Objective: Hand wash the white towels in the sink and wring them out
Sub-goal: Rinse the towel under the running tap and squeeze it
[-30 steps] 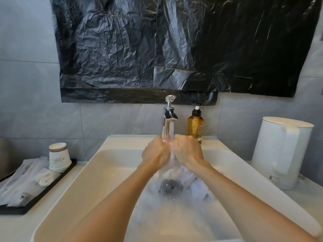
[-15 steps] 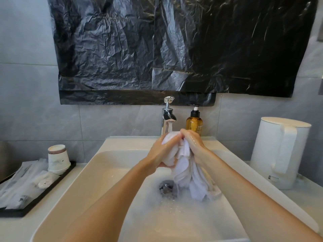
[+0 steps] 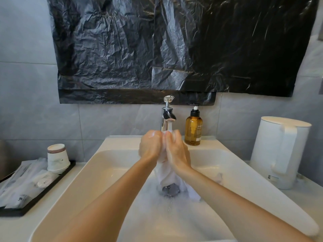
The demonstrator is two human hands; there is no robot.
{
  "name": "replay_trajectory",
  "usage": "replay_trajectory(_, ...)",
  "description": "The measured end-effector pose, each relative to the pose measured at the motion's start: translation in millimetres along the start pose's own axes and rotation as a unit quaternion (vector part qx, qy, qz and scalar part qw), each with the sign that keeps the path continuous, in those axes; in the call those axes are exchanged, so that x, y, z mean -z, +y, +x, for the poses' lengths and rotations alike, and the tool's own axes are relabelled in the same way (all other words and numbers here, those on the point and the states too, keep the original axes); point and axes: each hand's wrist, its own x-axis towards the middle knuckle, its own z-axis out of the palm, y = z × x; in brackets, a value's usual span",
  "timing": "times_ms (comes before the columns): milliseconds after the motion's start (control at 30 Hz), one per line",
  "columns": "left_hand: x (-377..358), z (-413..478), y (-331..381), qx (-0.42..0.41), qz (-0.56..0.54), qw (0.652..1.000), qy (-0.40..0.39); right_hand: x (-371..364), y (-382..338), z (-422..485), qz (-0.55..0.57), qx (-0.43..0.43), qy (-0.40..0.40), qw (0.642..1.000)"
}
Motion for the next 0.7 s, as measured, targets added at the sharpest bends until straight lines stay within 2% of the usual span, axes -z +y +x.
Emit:
replay_trajectory(100, 2, -4, 5, -0.029, 0.112, 0.993, -0.006, 6, 2, 6, -0.023, 0.013, -0.004, 1.000)
replay_trajectory(200, 2, 2, 0, -0.048, 0.168, 0.985, -0.006, 14, 4, 13, -0.056, 0.025, -0.007, 0.998)
replay_trajectory(333, 2, 11, -10, -0.100, 0.276, 0.955, 0.036, 17, 5, 19, -0.185, 0.108, -0.024, 0.977)
replay_trajectory(367, 5, 10, -9, -0.110, 0.279, 0.953, 0.037, 19, 4, 21, -0.179, 0.107, -0.040, 0.977)
replay_trajectory(433, 11, 7, -7, -0.108, 0.262, 0.959, 0.002, 23, 5, 22, -0.144, 0.092, -0.080, 0.982)
replay_trajectory(500, 12, 11, -10, -0.108, 0.279, 0.952, -0.069, 27, 8, 24, -0.088, 0.032, -0.096, 0.991)
replay_trajectory(633, 11, 9, -4, -0.084, 0.246, 0.946, -0.194, 40, 9, 33, 0.053, -0.049, -0.078, 0.994)
replay_trajectory(700, 12, 6, -3, -0.109, 0.236, 0.934, -0.245, 42, 6, 41, 0.094, -0.073, -0.077, 0.990)
